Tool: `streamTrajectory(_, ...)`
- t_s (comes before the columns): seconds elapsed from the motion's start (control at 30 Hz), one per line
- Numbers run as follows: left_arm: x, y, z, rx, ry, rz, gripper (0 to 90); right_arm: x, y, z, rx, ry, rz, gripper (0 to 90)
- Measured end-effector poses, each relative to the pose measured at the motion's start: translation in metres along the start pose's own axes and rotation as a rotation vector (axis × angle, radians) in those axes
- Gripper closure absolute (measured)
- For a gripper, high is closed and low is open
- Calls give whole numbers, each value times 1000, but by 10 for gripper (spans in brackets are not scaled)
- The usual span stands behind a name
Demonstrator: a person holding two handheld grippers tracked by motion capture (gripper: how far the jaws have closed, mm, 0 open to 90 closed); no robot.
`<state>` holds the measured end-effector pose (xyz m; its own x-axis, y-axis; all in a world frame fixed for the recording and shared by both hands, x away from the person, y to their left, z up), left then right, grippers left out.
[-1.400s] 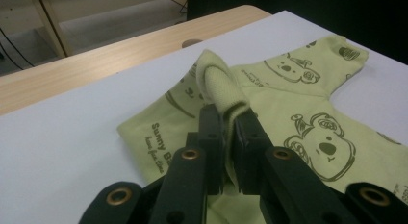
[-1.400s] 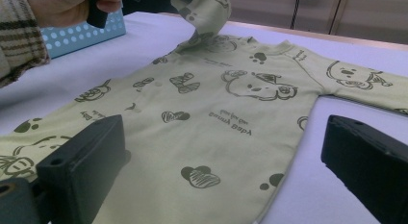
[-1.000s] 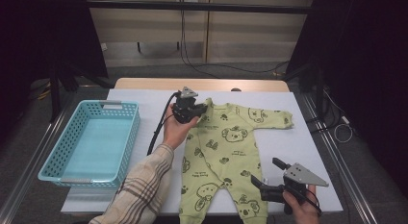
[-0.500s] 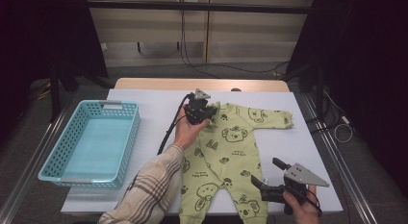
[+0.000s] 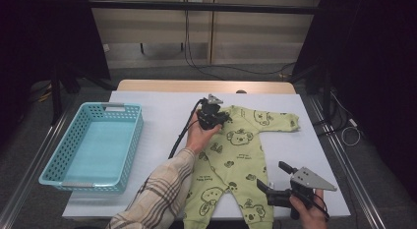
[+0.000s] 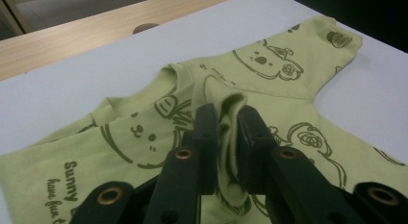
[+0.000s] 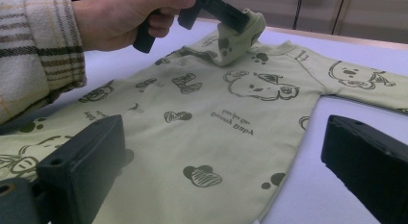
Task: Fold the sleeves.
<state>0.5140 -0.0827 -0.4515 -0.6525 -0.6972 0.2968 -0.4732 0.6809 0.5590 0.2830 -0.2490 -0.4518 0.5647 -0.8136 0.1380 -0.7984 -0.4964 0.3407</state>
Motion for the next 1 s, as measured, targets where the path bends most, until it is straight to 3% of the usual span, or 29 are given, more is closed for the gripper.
streamTrajectory(0.1,5,-3,2,-20,-29,8,786,0,0,0,-1,2,0,14)
streamTrajectory(0.17,5,-7,4,-18,-9,11,780,0,0,0,-1,0,-1,14)
streamTrajectory(0.2,4,-7,6,-34,-13,14,775,0,0,0,0,2,0,14)
streamTrajectory(0.47,12,-3,3,-8,-1,71,677,0,0,0,-1,3,0,14)
streamTrajectory(0.6,10,2,2,5,13,68,547,0,0,0,-4,1,1,14)
streamTrajectory(0.7,6,7,1,28,32,58,400,0,0,1,-4,1,2,14)
streamTrajectory(0.87,-2,15,1,51,33,37,220,1,-1,1,-2,3,3,14)
streamTrajectory(0.93,-5,18,2,60,49,35,176,1,-1,0,-2,4,7,14)
streamTrajectory(1.0,-9,21,4,70,25,-10,171,1,-1,0,1,-1,7,14)
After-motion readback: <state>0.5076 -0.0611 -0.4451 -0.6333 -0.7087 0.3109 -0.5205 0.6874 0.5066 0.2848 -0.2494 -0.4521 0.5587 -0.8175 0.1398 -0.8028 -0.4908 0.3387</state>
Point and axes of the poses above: each handheld gripper's, and its own axes: y roughly backward along the jaws, z roughly out of its underside, x roughly to its right, the point moved 6 cm from there along -y, roughly forward along the jaws, and after that the axes turned 13 degrees about y, right-handed, at the moved point
